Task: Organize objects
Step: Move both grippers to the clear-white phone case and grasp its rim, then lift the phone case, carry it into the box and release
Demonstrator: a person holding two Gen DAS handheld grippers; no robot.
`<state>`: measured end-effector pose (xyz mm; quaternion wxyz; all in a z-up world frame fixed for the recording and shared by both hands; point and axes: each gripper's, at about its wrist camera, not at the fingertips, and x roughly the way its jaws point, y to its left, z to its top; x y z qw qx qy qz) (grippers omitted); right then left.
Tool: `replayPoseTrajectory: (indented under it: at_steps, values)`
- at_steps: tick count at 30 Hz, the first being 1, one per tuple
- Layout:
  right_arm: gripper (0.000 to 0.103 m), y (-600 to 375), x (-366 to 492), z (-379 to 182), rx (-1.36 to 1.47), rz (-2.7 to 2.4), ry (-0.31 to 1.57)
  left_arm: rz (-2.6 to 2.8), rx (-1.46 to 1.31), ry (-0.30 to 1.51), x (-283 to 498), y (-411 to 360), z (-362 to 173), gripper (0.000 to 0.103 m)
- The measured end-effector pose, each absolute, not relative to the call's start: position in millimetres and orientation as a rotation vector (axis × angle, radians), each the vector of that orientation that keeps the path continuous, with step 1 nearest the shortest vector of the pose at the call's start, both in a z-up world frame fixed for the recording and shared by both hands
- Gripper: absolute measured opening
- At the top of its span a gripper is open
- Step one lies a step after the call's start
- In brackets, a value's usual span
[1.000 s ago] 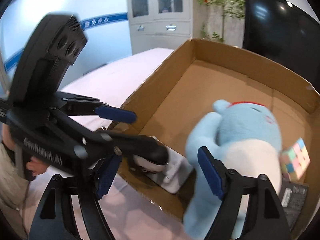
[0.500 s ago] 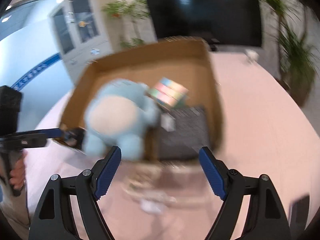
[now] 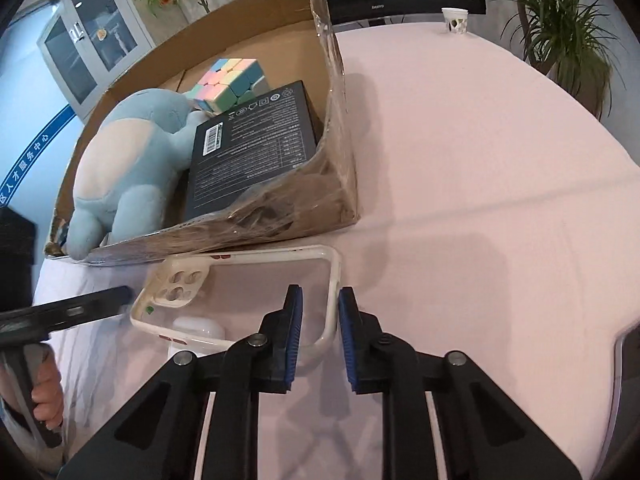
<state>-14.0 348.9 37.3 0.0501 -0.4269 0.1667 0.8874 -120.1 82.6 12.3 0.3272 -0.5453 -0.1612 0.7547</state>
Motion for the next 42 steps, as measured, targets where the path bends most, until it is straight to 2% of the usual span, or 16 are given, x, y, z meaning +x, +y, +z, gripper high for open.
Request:
replayPoseTrajectory:
  at_steps: [1, 2, 4, 8, 14, 21, 27, 33, 38, 42]
  values:
    - [0.016, 347, -12, 38, -1.298, 2.713, 0.504, 1.952, -1.434, -0.434, -122, 85, 10, 0.028]
    - [0.014, 345, -11, 37, -1.304, 2.723, 0.514, 1.936, -1.445, -0.430, -121, 88, 8, 0.026]
    - [0.009, 341, -6, 37, -1.301, 2.758, 0.540, 1.924, -1.449, -0.402, -113, 94, 6, 0.025]
    - [0.009, 322, 9, 47, -1.258, 2.812, 0.507, 1.999, -1.408, -0.337, -89, 85, 19, 0.025]
    - [0.009, 267, 53, 76, -1.184, 2.999, 0.485, 2.069, -1.358, -0.356, -31, 19, 42, 0.025]
    - [0.009, 198, 64, 46, -1.370, 3.080, 0.474, 2.226, -1.408, -0.348, 27, -31, 28, 0.025]
    - [0.012, 171, 57, 21, -1.502, 3.023, 0.391, 2.279, -1.396, -0.370, 39, -57, 6, 0.025]
    - [0.012, 152, 55, 22, -1.485, 2.992, 0.253, 2.294, -1.380, -0.371, 41, -58, 0, 0.026]
    - [0.023, 146, 59, 23, -1.462, 2.994, 0.191, 2.322, -1.345, -0.340, 44, -57, 3, 0.026]
    - [0.025, 146, 60, 23, -1.444, 3.002, 0.185, 2.312, -1.328, -0.360, 46, -63, 2, 0.026]
